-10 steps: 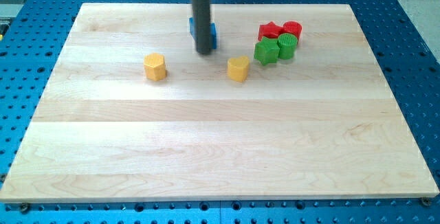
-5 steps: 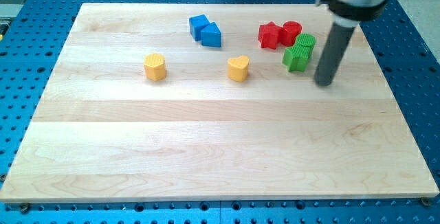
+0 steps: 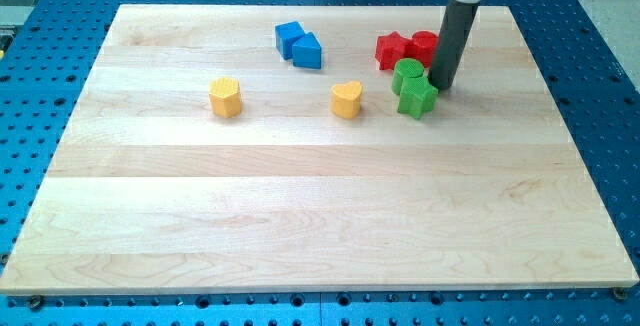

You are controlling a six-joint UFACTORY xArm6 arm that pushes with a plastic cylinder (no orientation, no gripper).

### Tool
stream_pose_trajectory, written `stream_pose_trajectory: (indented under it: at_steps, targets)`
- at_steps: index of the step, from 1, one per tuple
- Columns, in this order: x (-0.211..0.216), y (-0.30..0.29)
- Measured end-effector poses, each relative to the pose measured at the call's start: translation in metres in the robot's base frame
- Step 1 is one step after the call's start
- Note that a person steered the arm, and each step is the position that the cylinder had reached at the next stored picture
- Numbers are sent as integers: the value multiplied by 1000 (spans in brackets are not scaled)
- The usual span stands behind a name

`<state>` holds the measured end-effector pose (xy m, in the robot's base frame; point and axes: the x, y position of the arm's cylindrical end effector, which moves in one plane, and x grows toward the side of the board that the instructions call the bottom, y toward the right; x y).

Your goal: Separate the red blocks from the green blocks

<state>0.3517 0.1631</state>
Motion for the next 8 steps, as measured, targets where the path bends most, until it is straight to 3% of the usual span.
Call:
stream_pose_trajectory:
  at_steps: [2,5,6,7,8]
  targets:
    - [-33,-69]
    - [41,-44]
    - [-1,-47]
    - [-17,-124]
    - [-44,-134]
